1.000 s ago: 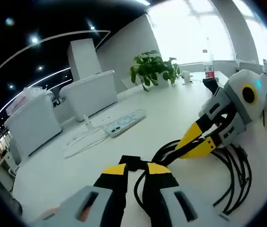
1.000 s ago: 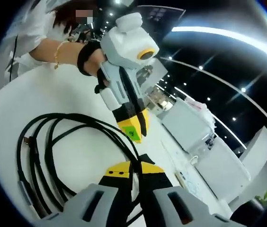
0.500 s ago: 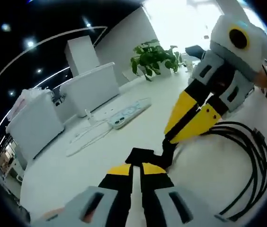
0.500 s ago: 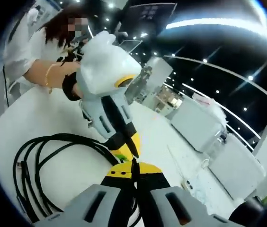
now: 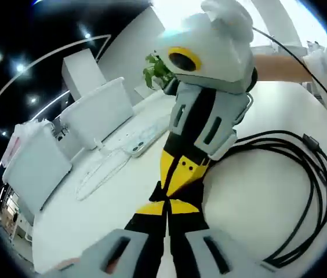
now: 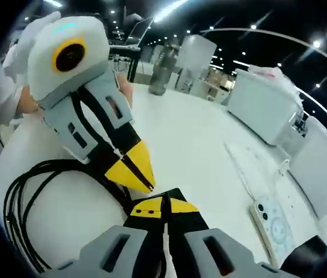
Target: Coil the Type-C to USB data cable on the desktop and secure it with Velcro straps.
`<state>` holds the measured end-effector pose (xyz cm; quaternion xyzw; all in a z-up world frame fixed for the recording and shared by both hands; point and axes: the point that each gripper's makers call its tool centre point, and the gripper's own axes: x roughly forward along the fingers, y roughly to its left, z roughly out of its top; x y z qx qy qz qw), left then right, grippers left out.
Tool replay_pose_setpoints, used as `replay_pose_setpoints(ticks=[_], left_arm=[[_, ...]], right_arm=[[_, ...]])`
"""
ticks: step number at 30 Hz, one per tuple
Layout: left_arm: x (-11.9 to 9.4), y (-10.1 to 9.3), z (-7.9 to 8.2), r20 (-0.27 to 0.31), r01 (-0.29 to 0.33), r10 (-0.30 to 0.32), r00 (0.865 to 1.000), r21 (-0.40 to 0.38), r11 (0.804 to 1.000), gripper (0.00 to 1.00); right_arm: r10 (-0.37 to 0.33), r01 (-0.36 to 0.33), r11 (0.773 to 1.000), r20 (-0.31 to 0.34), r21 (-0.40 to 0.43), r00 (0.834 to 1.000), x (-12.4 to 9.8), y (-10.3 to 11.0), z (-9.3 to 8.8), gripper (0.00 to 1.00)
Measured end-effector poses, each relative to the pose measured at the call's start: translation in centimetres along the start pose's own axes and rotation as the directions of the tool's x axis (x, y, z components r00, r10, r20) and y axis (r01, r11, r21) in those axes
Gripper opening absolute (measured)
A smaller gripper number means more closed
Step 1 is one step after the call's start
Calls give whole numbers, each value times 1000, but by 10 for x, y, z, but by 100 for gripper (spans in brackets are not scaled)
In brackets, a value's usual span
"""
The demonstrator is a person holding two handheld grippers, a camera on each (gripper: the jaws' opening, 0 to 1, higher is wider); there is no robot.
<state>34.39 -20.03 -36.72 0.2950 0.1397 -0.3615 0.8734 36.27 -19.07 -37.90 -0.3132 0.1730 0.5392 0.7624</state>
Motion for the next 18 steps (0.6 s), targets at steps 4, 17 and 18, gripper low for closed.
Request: replay_pose_setpoints(ticks=[4,17,18], left_arm=[[1,0,-1,11,6,-6,1000,-19,1000,3],[-29,34,-2,105,-142,177,979,-278,950,3],[-32,39,0,124,-145,192,974,-316,938,3]], right_arm=[[-50,50,998,-13,-30,999,6,-10,2,4],[-87,35,981,270,193,959,-18,-20,30,1],[-22,-16,982,203,186,979,-14,-11,21,1]])
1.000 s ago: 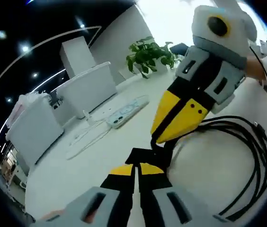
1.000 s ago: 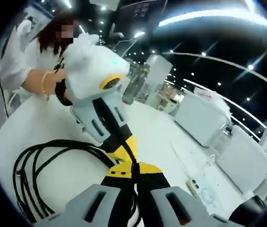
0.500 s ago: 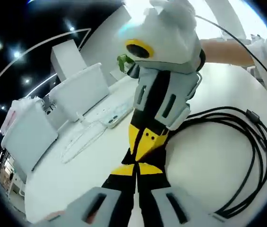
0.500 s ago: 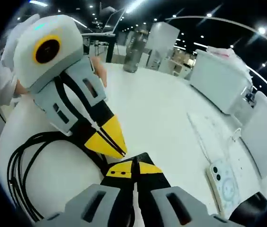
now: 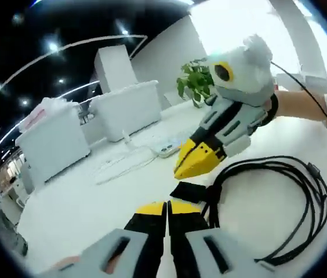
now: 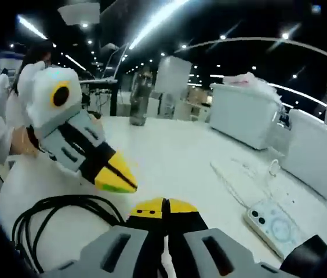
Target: Coil the Type-C to USB data cable on the desktop and secure it with Velcro straps.
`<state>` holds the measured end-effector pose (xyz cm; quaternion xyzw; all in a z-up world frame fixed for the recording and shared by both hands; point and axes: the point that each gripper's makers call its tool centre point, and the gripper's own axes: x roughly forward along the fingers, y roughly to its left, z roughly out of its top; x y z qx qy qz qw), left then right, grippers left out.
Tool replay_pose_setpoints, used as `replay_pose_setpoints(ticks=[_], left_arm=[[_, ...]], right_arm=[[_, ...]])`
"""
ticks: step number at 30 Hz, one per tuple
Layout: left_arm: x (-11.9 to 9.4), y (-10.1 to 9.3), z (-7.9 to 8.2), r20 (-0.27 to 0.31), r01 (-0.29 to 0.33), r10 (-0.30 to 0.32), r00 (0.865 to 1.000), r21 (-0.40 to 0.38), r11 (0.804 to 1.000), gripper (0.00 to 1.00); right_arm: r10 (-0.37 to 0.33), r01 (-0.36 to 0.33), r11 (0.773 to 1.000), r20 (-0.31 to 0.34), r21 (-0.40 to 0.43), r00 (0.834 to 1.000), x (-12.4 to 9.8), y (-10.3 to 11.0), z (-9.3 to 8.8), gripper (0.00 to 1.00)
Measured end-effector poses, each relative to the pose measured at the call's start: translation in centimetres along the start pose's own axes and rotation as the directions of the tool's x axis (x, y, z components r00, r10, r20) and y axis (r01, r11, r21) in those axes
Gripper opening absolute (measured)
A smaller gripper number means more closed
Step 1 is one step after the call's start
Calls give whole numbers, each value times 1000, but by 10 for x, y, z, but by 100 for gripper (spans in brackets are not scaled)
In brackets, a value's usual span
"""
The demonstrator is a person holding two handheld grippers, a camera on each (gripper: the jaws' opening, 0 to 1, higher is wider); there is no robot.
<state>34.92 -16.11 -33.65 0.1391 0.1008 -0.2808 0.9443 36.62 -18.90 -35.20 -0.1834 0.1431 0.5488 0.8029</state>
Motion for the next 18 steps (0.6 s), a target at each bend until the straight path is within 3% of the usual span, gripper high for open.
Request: replay_pose_setpoints(ticks=[2,3,4,5,7,9,10,11,13,14,15,18], left_arm=[[-4,7,6,22,-11,11,1000,-28,1000,3],[-6,9,8,31,-16,17,999,-30,999,3],[-8,10,9,40,-24,25,999,-30,999,3],[-9,11,10,46,-29,30,998,-30,999,3],[-10,12,10,51,-33,35,998,-31,999,3],[-11,12,12,56,-36,38,998,-28,999,3],[-13,13,13,59,-40,41,997,-25,999,3],[-14,14,15,63,-43,44,997,-24,999,3],[-16,18,20,82,-52,54,995,-28,998,3],[-18,19,23,93,-55,58,994,-37,998,3],[-19,20,25,104,-57,61,993,-45,997,3],[-23,24,30,128,-62,70,989,-67,996,3]], right_arm=[[105,-108,994,-148,-18,983,7,15,-25,1],[89,-89,996,-126,3,988,11,10,-23,1],[105,-104,994,-184,15,977,12,10,-31,1],[148,-148,989,-144,11,979,14,12,-24,0],[131,-126,991,-159,43,979,15,11,-28,1],[113,-117,993,-130,-29,985,13,10,-25,1],[107,-110,993,-81,-43,991,10,4,-18,1],[115,-116,993,17,12,993,5,3,-6,1],[178,-192,979,164,73,970,-9,12,11,6],[223,-240,968,187,73,957,-15,20,13,11],[263,-275,960,174,48,949,-18,29,10,14],[306,-306,952,100,-19,947,-15,42,-2,16]])
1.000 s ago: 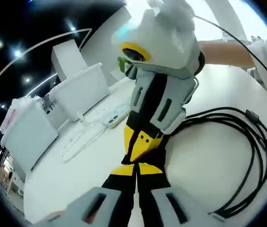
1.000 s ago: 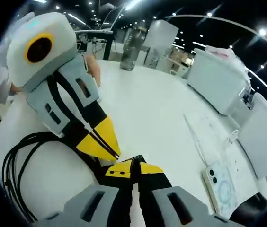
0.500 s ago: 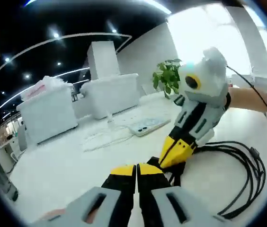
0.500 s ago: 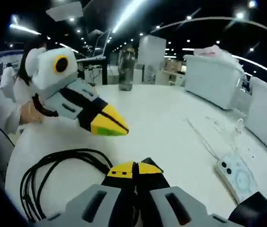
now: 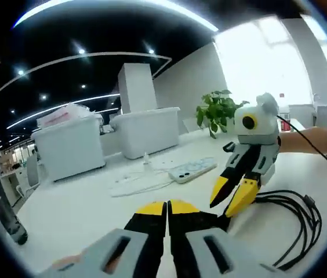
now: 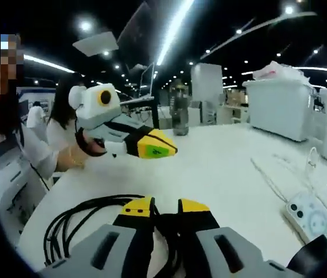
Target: Coil the Type-C to USB data cable on the desktop and secure it with Velcro straps.
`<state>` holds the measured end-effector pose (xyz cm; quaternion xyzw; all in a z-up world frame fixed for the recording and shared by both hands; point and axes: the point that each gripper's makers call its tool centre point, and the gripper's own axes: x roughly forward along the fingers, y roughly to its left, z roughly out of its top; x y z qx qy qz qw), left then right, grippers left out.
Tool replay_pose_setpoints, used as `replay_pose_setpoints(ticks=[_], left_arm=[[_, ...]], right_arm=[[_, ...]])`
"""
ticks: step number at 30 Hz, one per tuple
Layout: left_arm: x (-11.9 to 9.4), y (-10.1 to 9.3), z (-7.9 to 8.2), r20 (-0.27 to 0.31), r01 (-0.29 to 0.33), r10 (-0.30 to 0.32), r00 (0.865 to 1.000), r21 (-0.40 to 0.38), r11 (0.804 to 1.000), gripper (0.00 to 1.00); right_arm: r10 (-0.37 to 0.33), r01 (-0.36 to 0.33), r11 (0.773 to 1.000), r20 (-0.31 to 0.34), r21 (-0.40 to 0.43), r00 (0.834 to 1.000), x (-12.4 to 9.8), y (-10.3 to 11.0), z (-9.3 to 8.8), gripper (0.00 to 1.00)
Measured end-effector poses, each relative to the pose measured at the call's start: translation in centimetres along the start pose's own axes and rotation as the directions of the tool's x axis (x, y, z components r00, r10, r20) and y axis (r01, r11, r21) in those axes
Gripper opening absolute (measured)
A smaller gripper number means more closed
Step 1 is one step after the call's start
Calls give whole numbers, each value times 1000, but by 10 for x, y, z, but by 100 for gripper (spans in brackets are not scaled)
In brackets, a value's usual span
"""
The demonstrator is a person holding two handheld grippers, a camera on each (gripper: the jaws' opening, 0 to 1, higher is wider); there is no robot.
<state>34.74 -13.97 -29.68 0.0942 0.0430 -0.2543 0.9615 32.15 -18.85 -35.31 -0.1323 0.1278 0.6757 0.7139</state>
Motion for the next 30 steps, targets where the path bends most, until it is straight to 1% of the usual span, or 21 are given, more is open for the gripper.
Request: replay_pose_setpoints(ticks=[1,2,4,5,6,7,10,12,13,15,17,19,20,21,22,23,24,25,27,29,30], left_arm=[[-1,1,1,6,-3,3,1000,-6,1000,3],[-2,3,2,12,-5,5,1000,-14,1000,3],[-3,4,3,17,-9,10,1000,-25,1000,3],[-3,5,4,18,-12,12,1000,-27,1000,3],[-3,6,4,21,-14,15,1000,-29,999,3],[-4,7,5,22,-16,16,1000,-30,999,3],[-4,9,6,26,-20,21,999,-34,999,3],[-5,9,7,29,-20,21,999,-37,999,3],[-6,9,7,31,-19,20,999,-39,999,3],[-8,11,11,39,-22,23,999,-35,999,3],[-12,17,17,57,-36,37,998,-29,999,3],[-19,25,22,75,-51,53,996,-30,998,3],[-23,34,26,94,-69,73,993,-38,997,3],[-29,43,29,113,-88,93,989,-48,995,3],[-35,53,32,128,-113,121,984,-64,991,3],[-41,63,33,139,-133,142,980,-76,988,3],[-47,72,34,149,-148,159,976,-83,986,3],[-55,86,35,163,-176,189,968,-88,980,3],[-69,107,35,180,-237,246,952,-71,969,3],[-81,124,34,190,-292,299,935,-69,954,4],[-88,133,33,198,-324,331,923,-68,944,4]], right_arm=[[0,0,1000,-24,-18,1000,2,0,-4,16],[4,-4,1000,-33,-1,999,5,-3,-7,17],[21,-21,1000,-70,-7,997,9,-2,-15,16],[23,-27,999,-125,-37,992,11,-1,-25,16],[22,-30,998,-144,-53,989,12,0,-30,16],[15,-23,997,-106,-77,994,14,-1,-25,16],[21,-28,998,-124,-52,992,12,-2,-25,15],[15,-29,993,-125,-111,992,12,-2,-26,13],[9,-26,992,-138,-126,990,12,-1,-26,12],[-1,-21,991,-166,-129,986,13,-2,-25,10],[-19,-4,993,-187,-120,982,14,-5,-23,6],[-64,41,991,-184,-129,981,14,-11,-19,4],[-73,50,990,-172,-130,982,15,-12,-17,3],[-101,83,989,-147,-126,984,17,-16,-11,3],[-113,98,988,-123,-116,986,18,-18,-6,3],[-111,101,989,-95,-107,989,19,-18,1,3],[-108,98,990,-84,-105,991,20,-18,7,3],[-126,121,988,-48,-94,991,22,-21,17,3],[-144,141,984,-23,-106,989,25,-23,31,3],[-194,195,975,16,-110,981,32,-34,48,3],[-205,207,973,31,-100,978,36,-37,55,3]])
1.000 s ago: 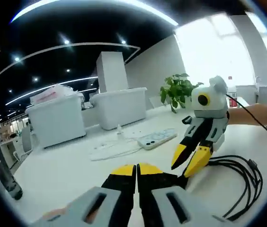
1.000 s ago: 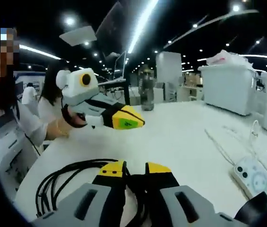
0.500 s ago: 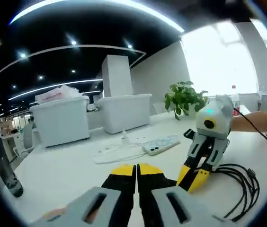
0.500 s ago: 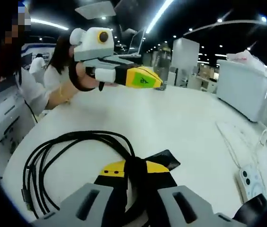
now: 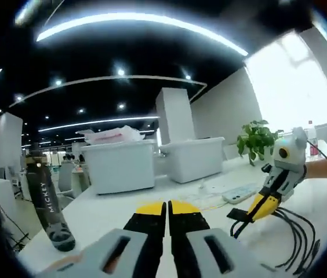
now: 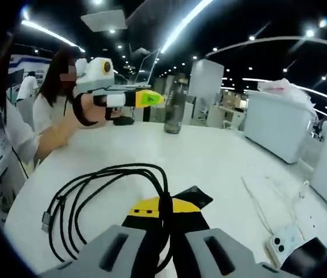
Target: Coil the Type-C to USB data cable on the desktop and secure it with Velcro straps.
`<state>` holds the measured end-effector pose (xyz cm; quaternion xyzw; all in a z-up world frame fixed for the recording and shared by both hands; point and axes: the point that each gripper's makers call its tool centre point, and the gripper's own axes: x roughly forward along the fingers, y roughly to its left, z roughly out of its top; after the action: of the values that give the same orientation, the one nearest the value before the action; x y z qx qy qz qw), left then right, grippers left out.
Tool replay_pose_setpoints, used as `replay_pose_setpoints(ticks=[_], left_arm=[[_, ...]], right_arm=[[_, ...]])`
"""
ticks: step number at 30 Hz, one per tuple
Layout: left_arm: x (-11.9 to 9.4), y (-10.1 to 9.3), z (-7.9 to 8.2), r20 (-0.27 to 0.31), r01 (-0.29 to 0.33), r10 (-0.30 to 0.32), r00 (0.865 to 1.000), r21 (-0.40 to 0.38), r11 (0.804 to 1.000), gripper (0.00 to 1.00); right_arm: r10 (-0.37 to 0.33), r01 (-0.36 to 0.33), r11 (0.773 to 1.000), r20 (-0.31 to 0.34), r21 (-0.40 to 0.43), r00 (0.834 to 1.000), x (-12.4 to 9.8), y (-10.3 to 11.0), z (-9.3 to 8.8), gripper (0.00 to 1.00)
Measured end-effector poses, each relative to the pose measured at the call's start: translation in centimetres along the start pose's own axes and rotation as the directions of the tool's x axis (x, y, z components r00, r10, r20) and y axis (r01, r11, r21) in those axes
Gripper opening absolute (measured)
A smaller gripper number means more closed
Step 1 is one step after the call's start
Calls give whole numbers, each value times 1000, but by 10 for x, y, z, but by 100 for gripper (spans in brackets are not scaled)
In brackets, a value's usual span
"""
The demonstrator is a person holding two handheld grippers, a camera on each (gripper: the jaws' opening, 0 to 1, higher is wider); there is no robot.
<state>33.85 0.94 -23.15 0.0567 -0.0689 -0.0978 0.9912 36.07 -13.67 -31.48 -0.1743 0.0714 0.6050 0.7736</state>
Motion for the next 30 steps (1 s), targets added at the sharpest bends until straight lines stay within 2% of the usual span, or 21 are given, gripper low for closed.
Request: replay_pose_setpoints(ticks=[3,5,6,8,10,12,19,21,22,23,24,27,30], left_arm=[[-11,35,-1,29,-120,120,992,-1,993,9],[-21,60,-6,30,-211,212,977,-34,977,9],[-24,66,-7,25,-228,229,973,-58,972,9],[-29,76,-1,63,-259,265,962,-92,961,9],[-35,86,2,83,-310,316,945,-85,947,9],[-36,89,1,85,-336,341,936,-60,940,9],[-29,90,-13,40,-342,344,938,-48,939,9],[-26,86,-16,28,-327,328,944,-37,944,9],[-25,84,-17,25,-321,321,947,-36,947,9],[-24,82,-17,24,-311,312,950,-37,950,9],[-24,81,-17,23,-304,305,952,-39,952,9],[-24,81,-18,21,-303,304,952,-46,952,9],[-23,82,-22,7,-302,303,953,-67,951,11]], right_arm=[[-37,37,999,23,3,999,17,-9,12,3],[-53,53,999,28,2,998,34,-14,17,3],[-64,64,998,28,-1,998,44,-18,19,3],[-76,76,997,26,1,997,64,-25,23,3],[-87,87,996,20,24,996,88,-36,25,3],[-110,109,993,21,47,994,109,-47,28,3],[-132,130,987,20,97,991,164,-70,37,3],[-151,149,984,19,93,988,178,-74,38,4],[-170,166,982,29,91,985,180,-76,40,5],[-197,191,978,75,80,978,184,-80,47,8],[-196,189,978,86,87,977,184,-79,49,11],[-220,186,955,129,232,967,178,-81,59,14],[-248,202,943,154,264,956,161,-84,65,14]])
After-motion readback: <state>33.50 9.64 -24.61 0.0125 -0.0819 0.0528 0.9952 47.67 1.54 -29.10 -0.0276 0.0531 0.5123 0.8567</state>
